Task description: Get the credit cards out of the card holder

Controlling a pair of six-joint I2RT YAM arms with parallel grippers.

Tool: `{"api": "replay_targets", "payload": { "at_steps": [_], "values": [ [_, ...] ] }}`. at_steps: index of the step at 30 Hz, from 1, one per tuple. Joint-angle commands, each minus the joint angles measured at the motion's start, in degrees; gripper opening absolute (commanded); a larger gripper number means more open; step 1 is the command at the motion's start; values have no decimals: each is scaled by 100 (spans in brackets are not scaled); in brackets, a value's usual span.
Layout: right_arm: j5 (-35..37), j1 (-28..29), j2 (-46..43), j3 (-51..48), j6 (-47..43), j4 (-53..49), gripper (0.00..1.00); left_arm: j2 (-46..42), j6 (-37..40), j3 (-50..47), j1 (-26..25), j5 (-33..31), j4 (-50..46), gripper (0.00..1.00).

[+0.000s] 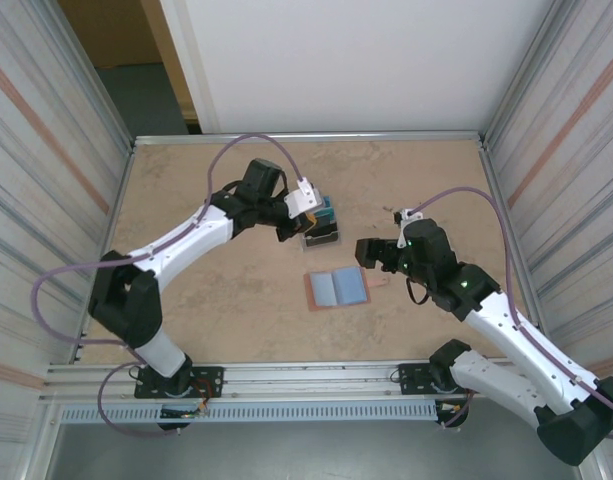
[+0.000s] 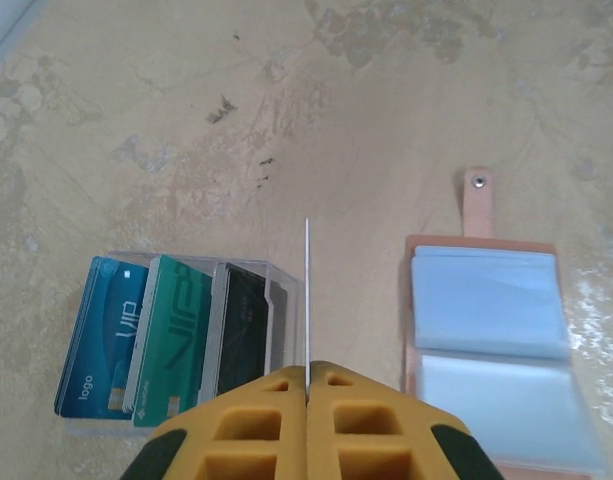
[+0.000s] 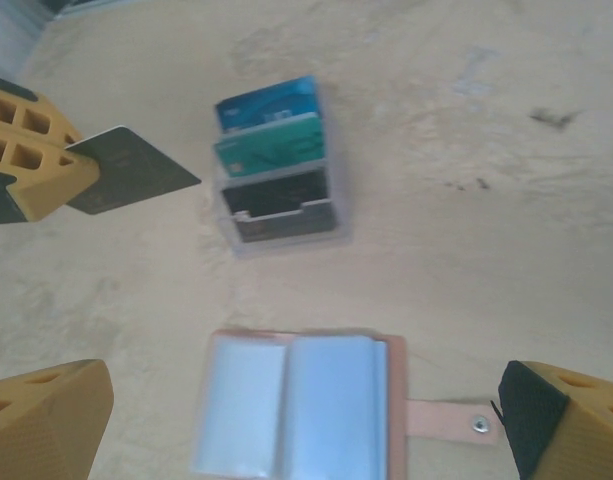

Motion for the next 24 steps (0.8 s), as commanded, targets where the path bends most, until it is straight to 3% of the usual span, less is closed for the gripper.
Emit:
{"api": "replay_targets", "payload": {
  "at_steps": [1,10,24],
  "values": [
    [736,-31,-118,242,358,-400,99,378,223,396,94,118,154,0],
    [1095,-31,-112,298,478,-739,99,1348,335,974,129,190,188,0],
    [1157,-33,-119,289,578,-750,99,1812,238,1062,135,372,259,0]
  ]
}}
